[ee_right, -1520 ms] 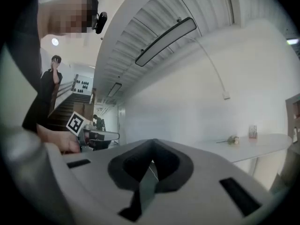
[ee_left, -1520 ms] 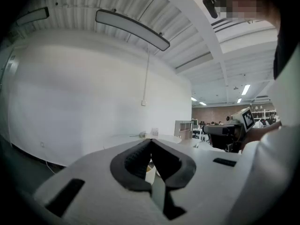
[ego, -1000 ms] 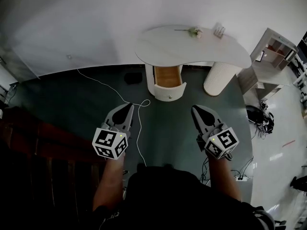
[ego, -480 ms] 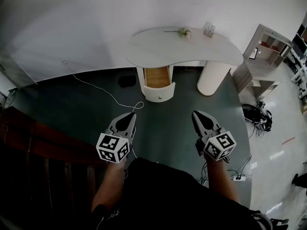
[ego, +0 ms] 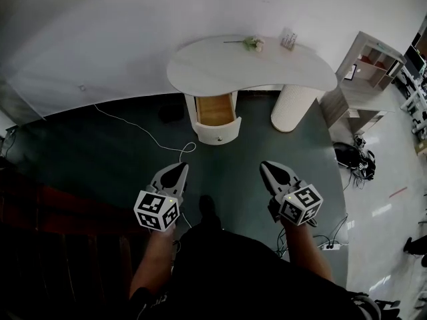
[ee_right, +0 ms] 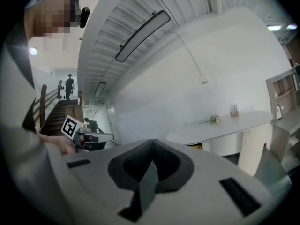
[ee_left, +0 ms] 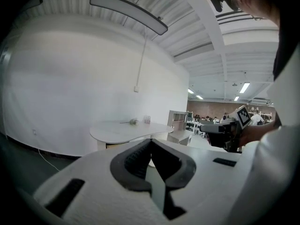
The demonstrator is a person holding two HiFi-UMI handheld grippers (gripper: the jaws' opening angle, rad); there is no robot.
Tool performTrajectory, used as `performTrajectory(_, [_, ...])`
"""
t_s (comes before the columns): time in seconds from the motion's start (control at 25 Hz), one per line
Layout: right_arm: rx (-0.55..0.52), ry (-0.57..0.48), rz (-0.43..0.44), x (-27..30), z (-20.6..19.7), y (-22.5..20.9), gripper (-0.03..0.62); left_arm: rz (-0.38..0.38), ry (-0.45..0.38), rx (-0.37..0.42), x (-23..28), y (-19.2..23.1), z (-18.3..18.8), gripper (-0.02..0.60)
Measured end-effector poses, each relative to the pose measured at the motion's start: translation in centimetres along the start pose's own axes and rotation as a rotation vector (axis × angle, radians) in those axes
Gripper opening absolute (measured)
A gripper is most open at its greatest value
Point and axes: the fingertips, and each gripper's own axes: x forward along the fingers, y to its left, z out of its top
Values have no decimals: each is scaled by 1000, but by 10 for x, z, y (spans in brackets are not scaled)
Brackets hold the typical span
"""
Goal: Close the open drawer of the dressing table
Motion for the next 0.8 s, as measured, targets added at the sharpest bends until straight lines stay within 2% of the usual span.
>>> performTrajectory(0.2, [-6, 34, -27, 43, 3, -23, 5, -7, -7, -38, 38, 46, -1, 8])
performTrajectory(0.48, [-66, 116, -52, 129, 30, -49, 6, -25, -25, -67, 92, 129, 20, 8])
performTrajectory(0.56, [-48, 129, -72, 147, 35, -57, 5, -29, -25, -75, 103, 152, 24, 8])
performTrajectory(0.8, [-58, 170, -89, 194, 32, -71, 6, -36, -35, 15, 125, 201, 45, 8])
